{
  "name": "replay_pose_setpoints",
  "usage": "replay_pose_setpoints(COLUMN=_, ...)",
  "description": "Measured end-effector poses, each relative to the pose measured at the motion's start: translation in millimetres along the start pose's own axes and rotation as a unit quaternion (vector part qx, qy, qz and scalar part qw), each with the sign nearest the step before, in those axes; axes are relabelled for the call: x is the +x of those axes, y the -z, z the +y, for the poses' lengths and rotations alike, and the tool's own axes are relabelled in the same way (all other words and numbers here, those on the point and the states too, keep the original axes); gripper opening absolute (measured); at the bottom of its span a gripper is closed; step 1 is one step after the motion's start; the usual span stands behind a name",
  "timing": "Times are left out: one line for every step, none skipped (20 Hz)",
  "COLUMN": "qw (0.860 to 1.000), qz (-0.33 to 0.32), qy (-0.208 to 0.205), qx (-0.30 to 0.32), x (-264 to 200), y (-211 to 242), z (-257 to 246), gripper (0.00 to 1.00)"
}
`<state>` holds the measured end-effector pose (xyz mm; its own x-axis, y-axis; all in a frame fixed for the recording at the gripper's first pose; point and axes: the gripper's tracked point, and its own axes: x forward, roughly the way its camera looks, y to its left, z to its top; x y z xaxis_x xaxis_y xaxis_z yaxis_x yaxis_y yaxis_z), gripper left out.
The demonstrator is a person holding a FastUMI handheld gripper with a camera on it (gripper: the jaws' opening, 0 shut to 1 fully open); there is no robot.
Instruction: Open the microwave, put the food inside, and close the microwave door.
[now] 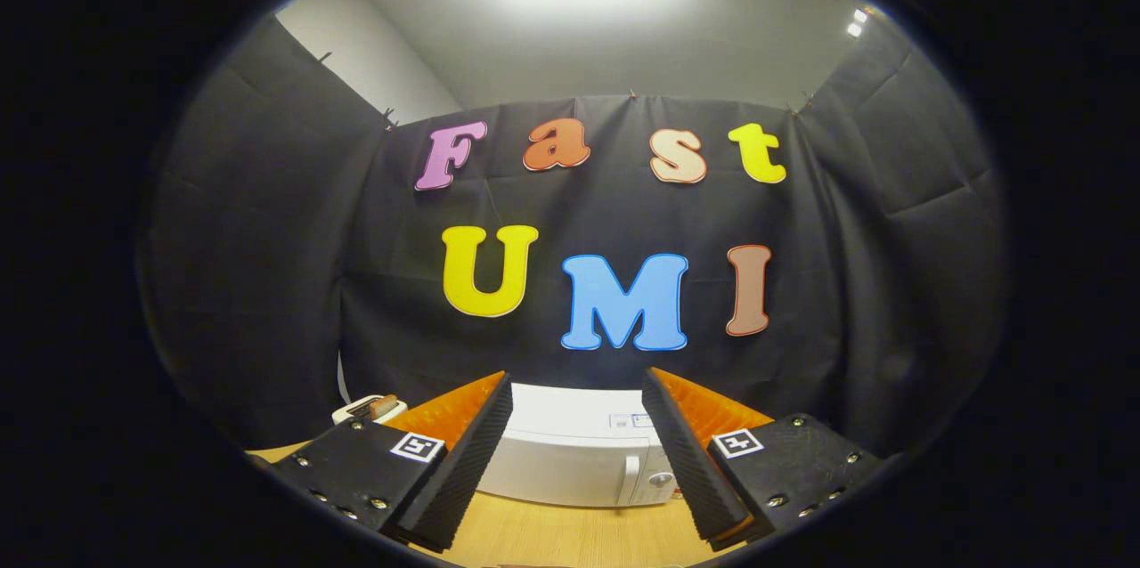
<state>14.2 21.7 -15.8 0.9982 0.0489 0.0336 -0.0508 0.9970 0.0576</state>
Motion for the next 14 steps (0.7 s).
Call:
replay_pose_setpoints(qw=1.0, qz=0.003, qy=0.002, qx=0.004, x=3, y=7, z=-3, gripper=0.94)
replay_pose_setpoints(qw=1.0, qz=0.007, qy=0.003, qx=0.008, x=6, y=13, z=-6, gripper=0.94)
replay_pose_setpoints(qw=1.0, qz=0.012, qy=0.004, qx=0.01, x=9, y=22, z=-10, gripper=0.94)
replay_pose_setpoints(qw=1.0, qz=0.017, qy=0.005, qx=0.01, x=12, y=32, z=-14, gripper=0.94)
replay_pose_setpoints(qw=1.0, qz=0.023, qy=0.006, qx=0.011, x=17, y=42, z=-19, gripper=0.94)
replay_pose_setpoints(qw=1.0, qz=0.027, qy=0.008, qx=0.012, x=22, y=52, z=-24, gripper=0.94)
replay_pose_setpoints(qw=0.999, qz=0.03, qy=0.011, qx=0.014, x=28, y=62, z=-29, gripper=0.94)
replay_pose_setpoints(qw=0.999, qz=0.033, qy=0.014, qx=0.018, x=33, y=73, z=-33, gripper=0.94)
replay_pose_setpoints(qw=0.999, qz=0.037, qy=0.018, qx=0.021, x=40, y=84, z=-38, gripper=0.94)
replay_pose_setpoints(qw=0.999, qz=0.042, qy=0.02, qx=0.022, x=46, y=97, z=-42, gripper=0.94)
replay_pose_setpoints(qw=0.998, qz=0.05, qy=0.024, qx=0.02, x=53, y=110, z=-46, gripper=0.94)
replay_pose_setpoints(qw=0.998, qz=0.058, qy=0.026, qx=0.019, x=60, y=124, z=-49, gripper=0.94)
replay_pose_setpoints(qw=0.997, qz=0.068, qy=0.029, qx=0.018, x=65, y=138, z=-53, gripper=0.94)
replay_pose_setpoints(qw=0.996, qz=0.077, qy=0.029, qx=0.019, x=70, y=152, z=-55, gripper=0.94)
